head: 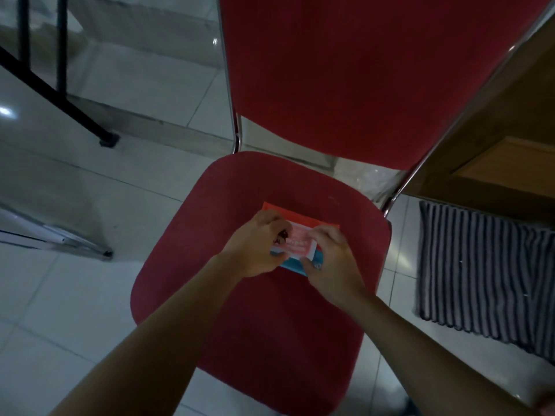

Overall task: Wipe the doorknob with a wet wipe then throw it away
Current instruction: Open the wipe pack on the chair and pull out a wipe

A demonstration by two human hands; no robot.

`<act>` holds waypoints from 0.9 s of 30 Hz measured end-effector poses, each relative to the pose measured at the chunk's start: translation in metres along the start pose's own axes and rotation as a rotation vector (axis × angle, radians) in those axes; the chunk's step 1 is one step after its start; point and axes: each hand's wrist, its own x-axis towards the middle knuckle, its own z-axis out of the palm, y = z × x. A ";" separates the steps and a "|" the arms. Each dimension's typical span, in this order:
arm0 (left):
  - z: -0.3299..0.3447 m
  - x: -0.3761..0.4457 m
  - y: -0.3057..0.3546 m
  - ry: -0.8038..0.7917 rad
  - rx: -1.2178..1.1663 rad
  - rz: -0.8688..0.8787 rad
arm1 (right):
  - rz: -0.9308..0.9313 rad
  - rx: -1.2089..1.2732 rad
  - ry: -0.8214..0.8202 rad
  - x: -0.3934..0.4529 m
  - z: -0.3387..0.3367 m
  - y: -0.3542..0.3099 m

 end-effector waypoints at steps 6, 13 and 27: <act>-0.003 0.004 -0.009 0.019 0.082 0.174 | -0.002 -0.007 0.056 0.000 0.006 0.006; -0.005 0.009 -0.002 0.195 -0.062 0.172 | 0.060 0.116 0.075 0.005 -0.003 0.009; 0.012 0.021 0.001 0.339 -0.262 -0.192 | 0.055 0.130 0.020 0.008 -0.006 0.013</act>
